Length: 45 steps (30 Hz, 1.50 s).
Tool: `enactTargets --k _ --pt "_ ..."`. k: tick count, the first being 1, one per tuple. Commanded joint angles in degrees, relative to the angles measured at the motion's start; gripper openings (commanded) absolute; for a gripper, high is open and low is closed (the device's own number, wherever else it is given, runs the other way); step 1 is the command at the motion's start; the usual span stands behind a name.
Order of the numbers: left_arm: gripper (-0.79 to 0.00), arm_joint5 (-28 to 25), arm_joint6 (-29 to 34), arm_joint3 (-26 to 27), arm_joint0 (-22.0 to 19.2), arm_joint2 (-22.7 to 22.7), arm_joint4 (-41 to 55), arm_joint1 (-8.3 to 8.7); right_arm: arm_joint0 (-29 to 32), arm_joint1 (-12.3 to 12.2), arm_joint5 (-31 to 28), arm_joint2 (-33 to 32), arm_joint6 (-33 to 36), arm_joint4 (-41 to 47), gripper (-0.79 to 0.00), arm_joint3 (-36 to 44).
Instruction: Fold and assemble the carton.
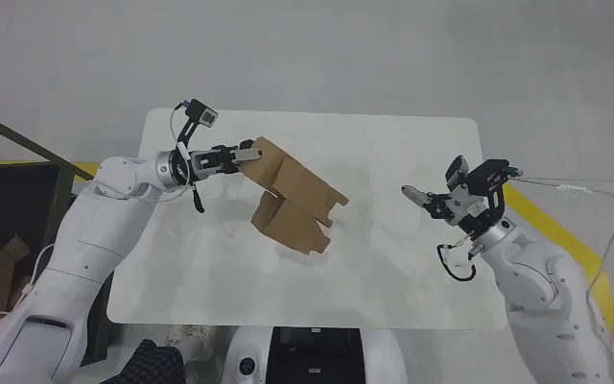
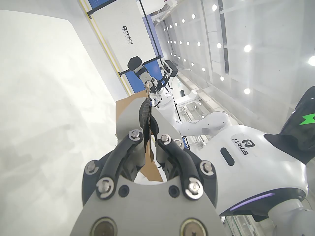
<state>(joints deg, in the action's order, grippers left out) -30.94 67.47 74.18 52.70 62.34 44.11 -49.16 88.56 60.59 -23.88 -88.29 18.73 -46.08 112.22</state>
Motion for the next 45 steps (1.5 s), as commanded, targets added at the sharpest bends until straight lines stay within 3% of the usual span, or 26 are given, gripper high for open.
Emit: enactTargets --k 1,15,19,23,30,36,45 --pt "-0.785 0.00 0.00 0.00 0.00 0.00 0.00 0.00 0.00 0.00 0.00 0.00 0.00 0.00 0.000 0.00" --pt "-0.785 0.00 0.00 0.00 0.00 0.00 0.00 0.00 0.00 0.00 0.00 0.00 0.00 0.00 0.000 0.00" --pt "-0.785 0.00 0.00 0.00 0.00 0.00 0.00 0.00 0.62 0.07 -0.92 0.34 0.46 3.51 0.000 -1.27" --pt "-0.785 0.00 0.00 0.00 0.00 0.00 0.00 0.00 0.47 0.07 -8.49 1.79 3.41 18.27 0.000 -3.46" --pt "-0.785 0.00 0.00 0.00 0.00 0.00 0.00 0.00 0.02 -0.24 -12.58 5.69 14.02 39.36 0.000 -5.32" --pt "-0.785 0.00 0.00 0.00 0.00 0.00 0.00 0.00 -0.84 0.02 -9.98 12.24 21.30 57.07 0.000 -8.65" --pt "-0.785 0.00 0.00 0.00 0.00 0.00 0.00 0.00 -5.76 1.14 -7.12 20.00 26.73 68.70 0.000 -14.18"
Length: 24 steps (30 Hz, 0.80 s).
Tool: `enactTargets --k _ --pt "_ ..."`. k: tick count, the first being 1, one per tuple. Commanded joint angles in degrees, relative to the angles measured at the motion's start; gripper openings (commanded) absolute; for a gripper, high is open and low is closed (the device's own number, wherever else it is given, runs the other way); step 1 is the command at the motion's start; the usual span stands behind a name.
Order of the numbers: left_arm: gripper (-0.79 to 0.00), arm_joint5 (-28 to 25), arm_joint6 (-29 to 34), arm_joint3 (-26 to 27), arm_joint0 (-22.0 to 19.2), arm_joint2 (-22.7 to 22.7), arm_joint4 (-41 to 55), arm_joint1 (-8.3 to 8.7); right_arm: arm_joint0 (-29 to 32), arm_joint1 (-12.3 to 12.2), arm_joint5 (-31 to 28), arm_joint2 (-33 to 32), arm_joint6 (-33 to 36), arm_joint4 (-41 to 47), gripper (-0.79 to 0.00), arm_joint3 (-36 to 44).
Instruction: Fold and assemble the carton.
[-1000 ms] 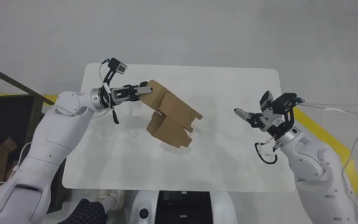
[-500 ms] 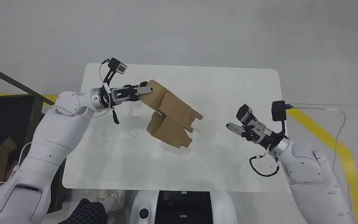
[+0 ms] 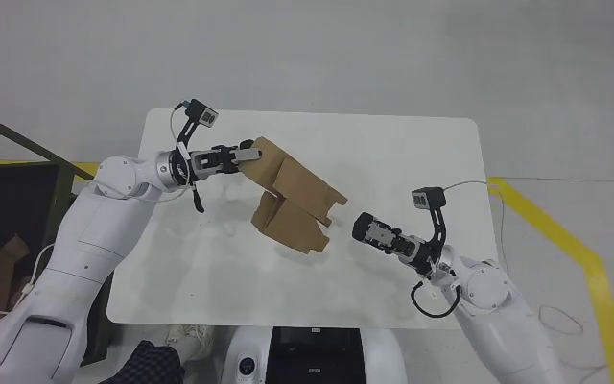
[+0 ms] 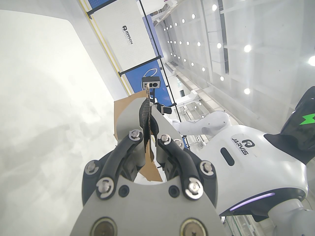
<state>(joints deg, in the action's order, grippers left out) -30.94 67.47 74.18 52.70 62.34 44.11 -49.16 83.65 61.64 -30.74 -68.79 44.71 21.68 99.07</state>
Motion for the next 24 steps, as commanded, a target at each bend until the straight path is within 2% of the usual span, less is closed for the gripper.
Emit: enactTargets --k 1,14,24 --pt "-0.785 0.00 0.00 0.00 0.00 0.00 0.00 0.00 -1.44 0.09 -0.36 0.40 0.88 -0.06 0.000 -1.70" --pt "-0.785 0.00 0.00 0.00 0.00 0.00 0.00 0.00 -1.39 0.08 1.01 0.53 0.42 -1.28 0.000 -1.40" --pt "-0.785 0.00 0.00 0.00 0.00 0.00 0.00 0.00 -3.95 1.38 -0.46 7.44 3.03 0.44 0.000 -7.38"
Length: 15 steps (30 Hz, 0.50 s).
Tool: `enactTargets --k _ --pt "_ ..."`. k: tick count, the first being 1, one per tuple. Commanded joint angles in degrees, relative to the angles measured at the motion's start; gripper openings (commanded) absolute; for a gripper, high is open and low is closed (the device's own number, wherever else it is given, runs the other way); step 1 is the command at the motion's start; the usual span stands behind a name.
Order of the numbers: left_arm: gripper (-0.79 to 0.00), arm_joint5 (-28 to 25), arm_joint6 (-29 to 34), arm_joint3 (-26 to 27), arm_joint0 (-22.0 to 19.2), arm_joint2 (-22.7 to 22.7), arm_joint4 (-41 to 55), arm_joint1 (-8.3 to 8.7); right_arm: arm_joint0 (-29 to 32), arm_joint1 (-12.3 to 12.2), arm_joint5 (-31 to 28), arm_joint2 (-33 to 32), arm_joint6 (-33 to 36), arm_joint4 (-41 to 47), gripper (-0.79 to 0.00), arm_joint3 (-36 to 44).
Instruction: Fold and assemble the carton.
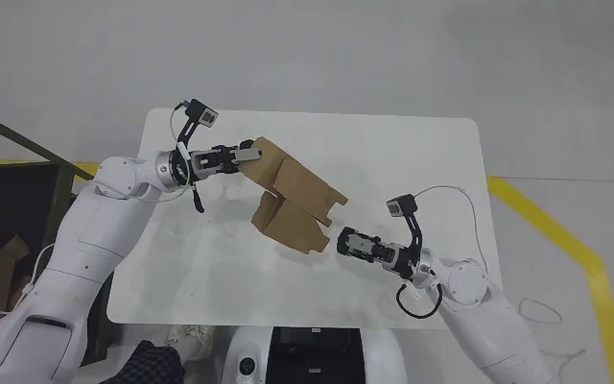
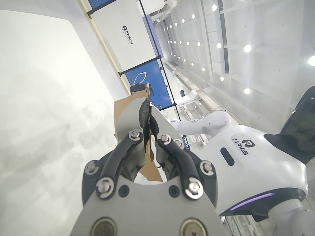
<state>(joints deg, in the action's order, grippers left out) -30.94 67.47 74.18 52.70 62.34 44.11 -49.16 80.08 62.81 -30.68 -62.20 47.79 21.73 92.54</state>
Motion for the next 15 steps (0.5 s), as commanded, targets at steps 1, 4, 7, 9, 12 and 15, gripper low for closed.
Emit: enactTargets --k 1,4,7,9,12,15 --pt "-0.785 0.00 0.00 0.00 0.00 0.00 0.00 0.00 -0.74 0.41 -1.01 1.60 -0.08 0.72 0.000 -1.50" --pt "-0.785 0.00 0.00 0.00 0.00 0.00 0.00 0.00 -1.83 0.98 -2.59 3.47 -0.35 1.85 0.000 -3.19" --pt "-0.785 0.00 0.00 0.00 0.00 0.00 0.00 0.00 -2.61 1.48 -4.08 4.89 -0.24 3.71 0.000 -3.95" --pt "-0.785 0.00 0.00 0.00 0.00 0.00 0.00 0.00 -2.97 1.73 -4.75 5.61 0.07 4.77 0.000 -4.19" --pt "-0.785 0.00 0.00 0.00 0.00 0.00 0.00 0.00 -3.49 2.06 -5.08 6.63 0.70 6.17 0.000 -4.30" --pt "-0.785 0.00 0.00 0.00 0.00 0.00 0.00 0.00 -3.56 2.21 -5.93 6.64 0.99 8.38 0.000 -4.08"
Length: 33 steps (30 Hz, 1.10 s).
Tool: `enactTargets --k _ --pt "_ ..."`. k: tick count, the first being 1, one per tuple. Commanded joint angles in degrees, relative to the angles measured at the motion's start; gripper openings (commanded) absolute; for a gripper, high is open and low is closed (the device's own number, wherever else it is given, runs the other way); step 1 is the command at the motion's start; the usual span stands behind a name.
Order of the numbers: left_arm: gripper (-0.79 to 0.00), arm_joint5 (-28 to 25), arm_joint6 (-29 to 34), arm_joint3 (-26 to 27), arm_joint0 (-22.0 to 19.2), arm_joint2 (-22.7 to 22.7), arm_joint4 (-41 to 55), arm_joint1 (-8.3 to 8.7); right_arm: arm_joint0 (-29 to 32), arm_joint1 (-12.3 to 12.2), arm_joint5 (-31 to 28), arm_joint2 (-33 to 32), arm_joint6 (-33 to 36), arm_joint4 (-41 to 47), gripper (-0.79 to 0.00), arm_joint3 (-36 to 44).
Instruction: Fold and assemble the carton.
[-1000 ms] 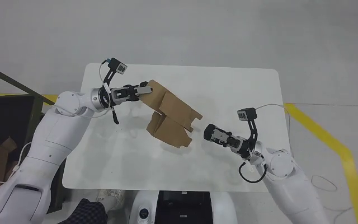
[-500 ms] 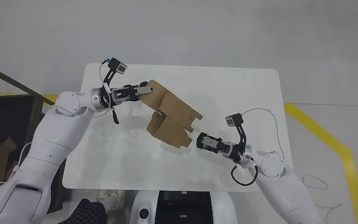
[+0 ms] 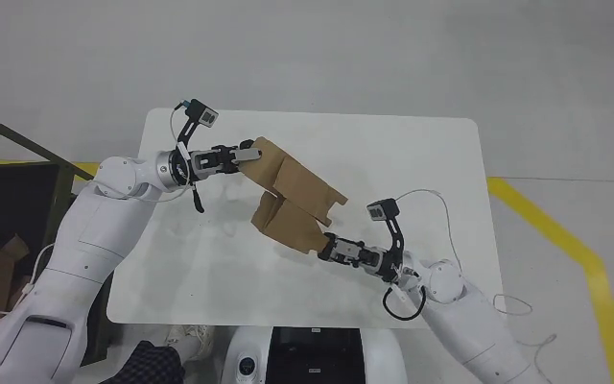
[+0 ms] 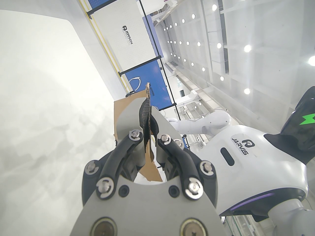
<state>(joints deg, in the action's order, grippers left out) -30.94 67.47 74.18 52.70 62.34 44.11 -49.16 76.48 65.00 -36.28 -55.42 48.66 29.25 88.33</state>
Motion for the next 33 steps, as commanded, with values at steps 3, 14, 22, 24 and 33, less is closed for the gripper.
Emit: enactTargets --k 3,14,22,24,33 --pt "-0.785 0.00 0.00 0.00 0.00 0.00 0.00 0.00 0.45 -0.12 -0.67 -0.99 0.55 1.61 0.000 0.60" --pt "-0.785 0.00 0.00 0.00 0.00 0.00 0.00 0.00 4.65 -1.09 -0.43 -5.00 2.80 5.58 0.000 4.91" --pt "-0.785 0.00 0.00 0.00 0.00 0.00 0.00 0.00 6.69 -1.47 1.81 -6.34 3.43 5.92 0.000 7.64" --pt "-0.785 0.00 0.00 0.00 0.00 0.00 0.00 0.00 7.17 -1.48 2.20 -6.27 3.48 5.95 0.000 7.97" --pt "-0.785 0.00 0.00 0.00 0.00 0.00 0.00 0.00 8.04 -1.14 1.74 -4.78 3.80 7.14 0.000 8.68"
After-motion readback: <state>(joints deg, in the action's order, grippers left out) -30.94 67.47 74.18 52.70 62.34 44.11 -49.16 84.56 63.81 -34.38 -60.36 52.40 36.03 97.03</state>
